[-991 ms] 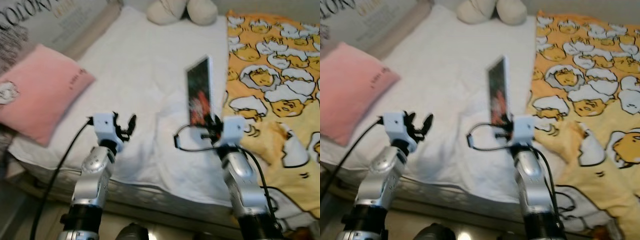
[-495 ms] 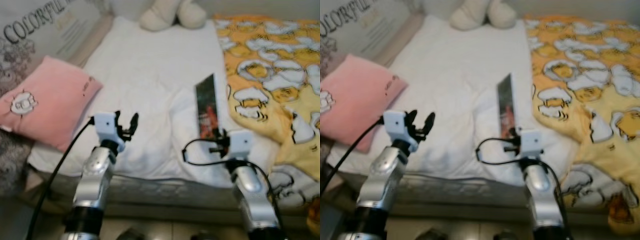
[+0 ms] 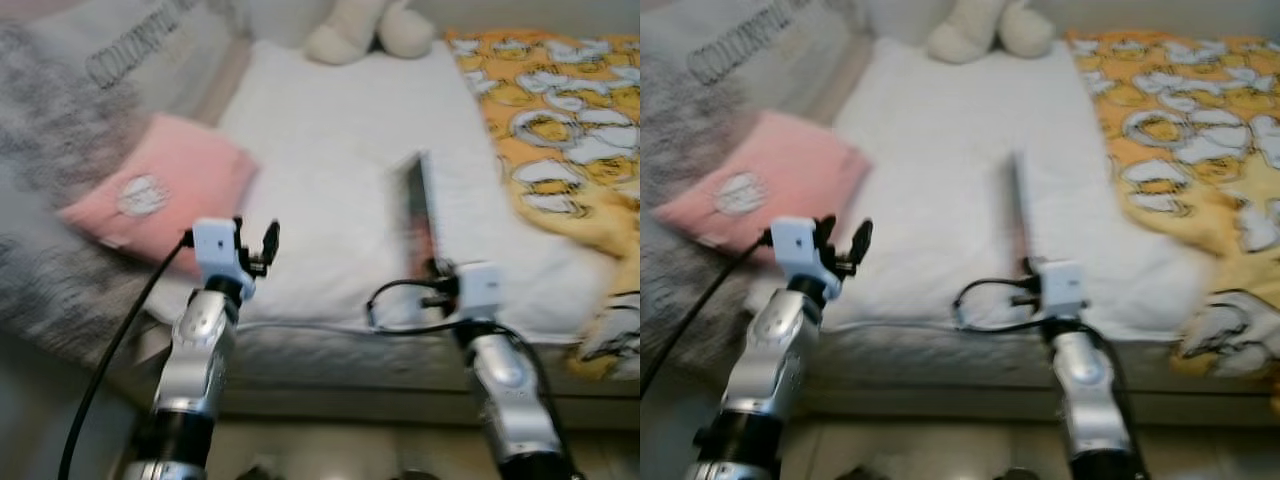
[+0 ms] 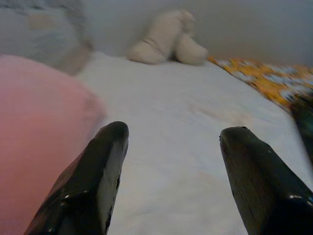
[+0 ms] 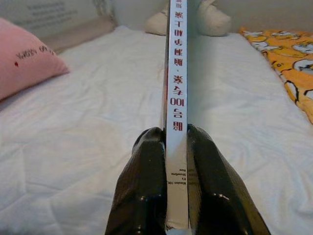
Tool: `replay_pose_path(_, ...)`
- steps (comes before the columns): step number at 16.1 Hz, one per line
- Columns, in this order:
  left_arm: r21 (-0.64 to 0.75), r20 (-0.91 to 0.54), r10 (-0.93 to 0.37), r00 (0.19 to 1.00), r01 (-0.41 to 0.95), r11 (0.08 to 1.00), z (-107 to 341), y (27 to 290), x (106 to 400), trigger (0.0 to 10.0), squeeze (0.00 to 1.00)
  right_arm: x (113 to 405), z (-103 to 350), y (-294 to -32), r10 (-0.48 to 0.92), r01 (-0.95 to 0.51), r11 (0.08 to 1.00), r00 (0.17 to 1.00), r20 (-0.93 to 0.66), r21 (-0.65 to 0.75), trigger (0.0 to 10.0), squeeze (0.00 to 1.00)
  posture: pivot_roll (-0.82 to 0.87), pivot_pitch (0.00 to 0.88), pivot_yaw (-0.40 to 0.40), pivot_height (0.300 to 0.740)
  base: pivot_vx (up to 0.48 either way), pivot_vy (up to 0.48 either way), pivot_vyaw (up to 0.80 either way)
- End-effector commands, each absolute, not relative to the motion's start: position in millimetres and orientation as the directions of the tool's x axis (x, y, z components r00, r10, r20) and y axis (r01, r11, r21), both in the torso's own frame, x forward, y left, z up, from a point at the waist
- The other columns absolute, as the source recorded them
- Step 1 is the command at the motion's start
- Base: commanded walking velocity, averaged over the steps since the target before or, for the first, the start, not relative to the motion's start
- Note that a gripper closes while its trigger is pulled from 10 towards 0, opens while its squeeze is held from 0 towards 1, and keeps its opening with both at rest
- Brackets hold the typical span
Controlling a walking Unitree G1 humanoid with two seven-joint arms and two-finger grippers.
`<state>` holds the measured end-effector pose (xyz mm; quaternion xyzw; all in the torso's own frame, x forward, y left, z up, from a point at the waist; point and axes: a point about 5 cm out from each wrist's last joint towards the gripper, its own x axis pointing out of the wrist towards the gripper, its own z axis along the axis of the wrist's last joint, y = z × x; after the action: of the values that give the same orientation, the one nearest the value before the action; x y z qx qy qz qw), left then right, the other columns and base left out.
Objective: Clean up the room
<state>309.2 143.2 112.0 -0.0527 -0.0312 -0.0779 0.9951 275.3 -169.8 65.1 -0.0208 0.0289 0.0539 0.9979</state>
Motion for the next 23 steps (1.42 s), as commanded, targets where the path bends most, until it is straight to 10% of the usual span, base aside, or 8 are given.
replay_pose_path(1, -0.084, 0.039, -0.071, 0.997, 0.074, 0.994, 104.0, 154.4, 307.5, 10.0, 0.00, 284.3, 82.1, -156.2, 0.156, -0.155, 0.987, 0.987, 0.029, -0.037, 0.0, 0.00, -0.13, 0.000, 0.043, 0.740, 0.000, 0.326, 0.00)
replay_pose_path(20, -0.103, 0.074, -0.030, 0.997, 0.038, 0.994, 115.6, 152.6, 312.6, 10.0, 0.00, 300.2, 92.5, -144.4, 0.189, -0.189, 0.982, 0.979, 0.080, -0.010, 0.0, 0.00, -0.11, 0.000, 0.041, 0.740, 0.404, 0.000, 0.00)
replay_pose_path(23, -0.066, 0.117, -0.068, 0.991, 0.076, 0.995, 124.1, 144.4, 312.5, 10.0, 0.00, 325.3, 128.1, -133.8, 0.209, -0.232, 0.959, 0.966, 0.151, 0.162, 0.0, 0.00, -0.11, 0.000, 0.049, 0.740, 0.320, 0.000, 0.00)
